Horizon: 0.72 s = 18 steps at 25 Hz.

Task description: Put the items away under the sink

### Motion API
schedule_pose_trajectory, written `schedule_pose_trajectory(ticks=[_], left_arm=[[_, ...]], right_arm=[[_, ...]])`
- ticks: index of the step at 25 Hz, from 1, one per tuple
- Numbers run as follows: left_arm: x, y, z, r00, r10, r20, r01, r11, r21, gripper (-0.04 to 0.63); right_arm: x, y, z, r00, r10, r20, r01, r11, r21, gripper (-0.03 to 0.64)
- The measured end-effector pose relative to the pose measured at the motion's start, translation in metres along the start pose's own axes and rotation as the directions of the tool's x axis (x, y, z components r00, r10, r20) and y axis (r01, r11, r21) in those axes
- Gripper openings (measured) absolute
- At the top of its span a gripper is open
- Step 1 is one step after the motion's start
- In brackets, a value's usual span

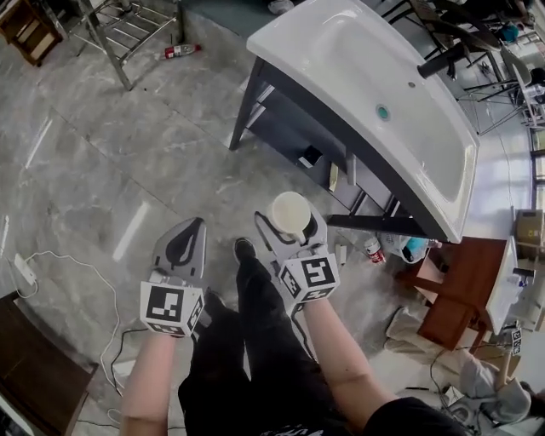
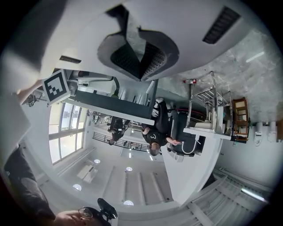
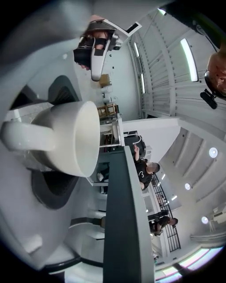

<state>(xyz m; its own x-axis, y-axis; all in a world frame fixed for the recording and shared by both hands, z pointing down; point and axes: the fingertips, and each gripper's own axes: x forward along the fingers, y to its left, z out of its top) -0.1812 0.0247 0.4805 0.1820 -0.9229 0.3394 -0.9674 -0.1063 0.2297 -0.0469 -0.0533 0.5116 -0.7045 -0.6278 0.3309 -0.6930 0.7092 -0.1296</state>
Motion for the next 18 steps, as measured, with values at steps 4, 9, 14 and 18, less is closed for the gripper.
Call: schedule_pose_trajectory(ticks=[4,9,14,18], left_arm=[[0.043,0.013,0.001,1.0,0.001,0.031,0.0,1.0,-0.019,0.009],[0.108,0.035,-0.001,0.998,0.018,0.066,-0.018,1.0,0.007,0.009],[0.162,0.058,-0.013,0.994,0.078,0.071,-0.076,0.997,-0.02,0.009],[0.198,0.067,-0.025,0.997,0.069,0.041,-0.069,0.998,-0.003,0.009]], right_arm=[[0.039,-0.036,-0.019,0.999,-0.043,0.014,0.043,0.999,0.017,0.394],[0.109,-0.09,-0.027,0.993,-0.102,0.054,0.101,0.995,0.006,0.394],[0.165,-0.137,-0.042,0.99,-0.136,0.026,0.137,0.99,-0.044,0.394],[0.202,-0.17,-0.056,0.987,-0.161,0.003,0.16,0.983,-0.095,0.394]])
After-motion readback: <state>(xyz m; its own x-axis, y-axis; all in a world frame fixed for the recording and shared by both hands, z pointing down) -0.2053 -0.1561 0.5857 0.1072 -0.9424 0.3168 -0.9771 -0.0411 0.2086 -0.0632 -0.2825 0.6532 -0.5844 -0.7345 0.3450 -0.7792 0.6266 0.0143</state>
